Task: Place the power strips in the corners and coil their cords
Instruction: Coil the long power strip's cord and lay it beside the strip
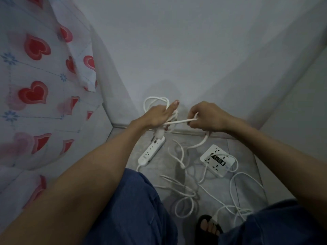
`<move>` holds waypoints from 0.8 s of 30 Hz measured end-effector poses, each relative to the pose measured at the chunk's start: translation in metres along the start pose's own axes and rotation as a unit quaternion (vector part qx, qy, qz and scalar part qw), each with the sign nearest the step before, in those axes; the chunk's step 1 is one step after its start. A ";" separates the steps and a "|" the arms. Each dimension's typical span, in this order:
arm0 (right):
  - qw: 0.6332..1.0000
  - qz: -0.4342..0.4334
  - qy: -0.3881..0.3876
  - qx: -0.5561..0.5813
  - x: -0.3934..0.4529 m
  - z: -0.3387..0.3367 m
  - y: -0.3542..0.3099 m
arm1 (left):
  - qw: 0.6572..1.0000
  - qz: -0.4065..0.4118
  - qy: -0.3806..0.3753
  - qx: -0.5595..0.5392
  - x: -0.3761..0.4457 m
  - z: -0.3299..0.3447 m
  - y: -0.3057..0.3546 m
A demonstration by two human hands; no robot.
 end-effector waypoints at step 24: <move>0.994 0.020 -0.101 0.020 0.017 0.071 0.076 | 0.558 -0.063 -0.004 -0.827 0.017 -0.040 -0.017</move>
Point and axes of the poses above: each hand's wrist, its own x-axis towards the middle knuckle, its own z-axis out of the palm, y = z × x, the point moved 10 cm from there along x, towards the middle knuckle, and after that the axes turned 14 degrees about x, right-handed, at the moved point
